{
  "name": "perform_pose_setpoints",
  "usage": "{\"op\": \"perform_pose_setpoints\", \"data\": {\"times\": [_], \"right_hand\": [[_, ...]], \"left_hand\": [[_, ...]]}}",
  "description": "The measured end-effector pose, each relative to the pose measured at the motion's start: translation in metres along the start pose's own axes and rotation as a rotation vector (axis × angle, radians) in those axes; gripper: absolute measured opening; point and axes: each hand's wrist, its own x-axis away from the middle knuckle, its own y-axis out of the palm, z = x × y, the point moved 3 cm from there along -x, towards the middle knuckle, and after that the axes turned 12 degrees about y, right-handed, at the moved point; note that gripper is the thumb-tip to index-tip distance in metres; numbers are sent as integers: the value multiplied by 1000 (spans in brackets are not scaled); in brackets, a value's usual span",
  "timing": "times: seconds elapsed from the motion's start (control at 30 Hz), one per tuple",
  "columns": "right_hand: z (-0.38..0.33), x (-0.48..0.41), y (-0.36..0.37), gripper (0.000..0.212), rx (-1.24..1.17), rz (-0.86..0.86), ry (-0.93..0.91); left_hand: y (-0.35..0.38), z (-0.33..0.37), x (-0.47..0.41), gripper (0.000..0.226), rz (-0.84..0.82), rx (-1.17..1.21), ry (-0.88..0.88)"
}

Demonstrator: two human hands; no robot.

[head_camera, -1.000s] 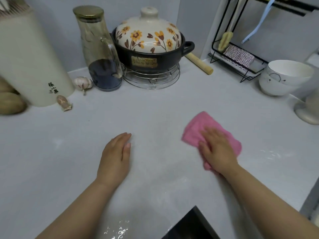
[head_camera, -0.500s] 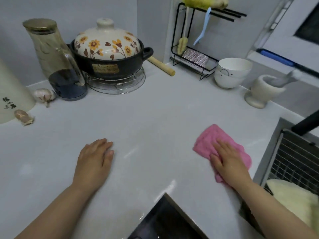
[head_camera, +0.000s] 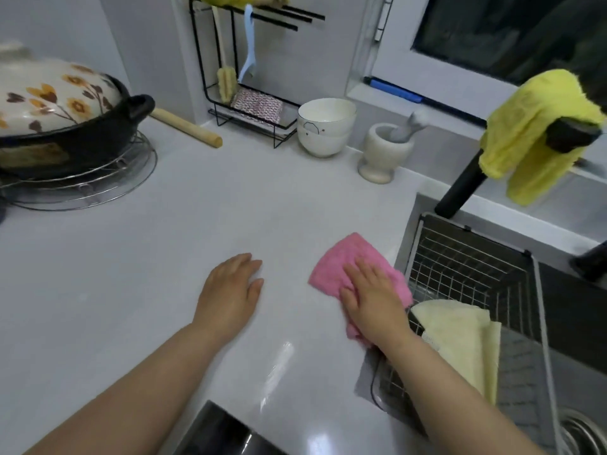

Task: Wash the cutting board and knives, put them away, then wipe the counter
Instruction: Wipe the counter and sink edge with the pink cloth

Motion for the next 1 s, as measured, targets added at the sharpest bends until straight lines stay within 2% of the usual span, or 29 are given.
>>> {"op": "perform_pose_setpoints", "data": {"times": [0.03, 0.1, 0.2, 0.23, 0.3, 0.37, 0.43, 0.53, 0.67, 0.73, 0.8, 0.87, 0.9, 0.97, 1.0], "right_hand": [[4, -7, -5, 54, -13, -1, 57], [0, -3, 0, 55, -12, -28, 97], [-24, 32, 22, 73, 2, -90, -65], [-26, 38, 29, 72, 40, -95, -152], [-22, 24, 25, 61, 75, -81, -157], [-8, -16, 7, 60, 86, -33, -140], [20, -72, -11, 53, -8, 11, -33], [45, -144, -36, 51, 31, 32, 132], [42, -162, -38, 56, -11, 20, 255], [25, -129, -24, 62, 32, 65, 173], [-3, -70, -3, 65, 121, 120, -53], [-13, -38, 19, 57, 130, 36, -197], [-11, -40, 20, 51, 128, 20, -232], [-3, -66, 9, 61, 98, -18, -259], [8, -88, 2, 63, 65, 25, -247]], "left_hand": [[4, 0, -6, 61, -4, -17, -7], [9, -2, -12, 56, -3, -68, -31], [16, -6, -13, 51, 23, -158, -3], [17, -6, -14, 52, 30, -171, 13], [17, -8, -15, 52, 20, -189, 12], [18, -8, -18, 51, 6, -215, 1], [20, -7, -19, 50, -3, -245, 10], [22, -9, -21, 50, -19, -270, 15], [24, -11, -24, 49, -20, -289, 33], [24, -10, -25, 48, -17, -293, 42], [23, -10, -27, 48, -9, -301, 39], [24, -11, -27, 48, -18, -308, 35], [24, -11, -28, 48, -22, -308, 32], [24, -12, -27, 48, -35, -305, 30], [24, -12, -27, 48, -41, -305, 25]]}}
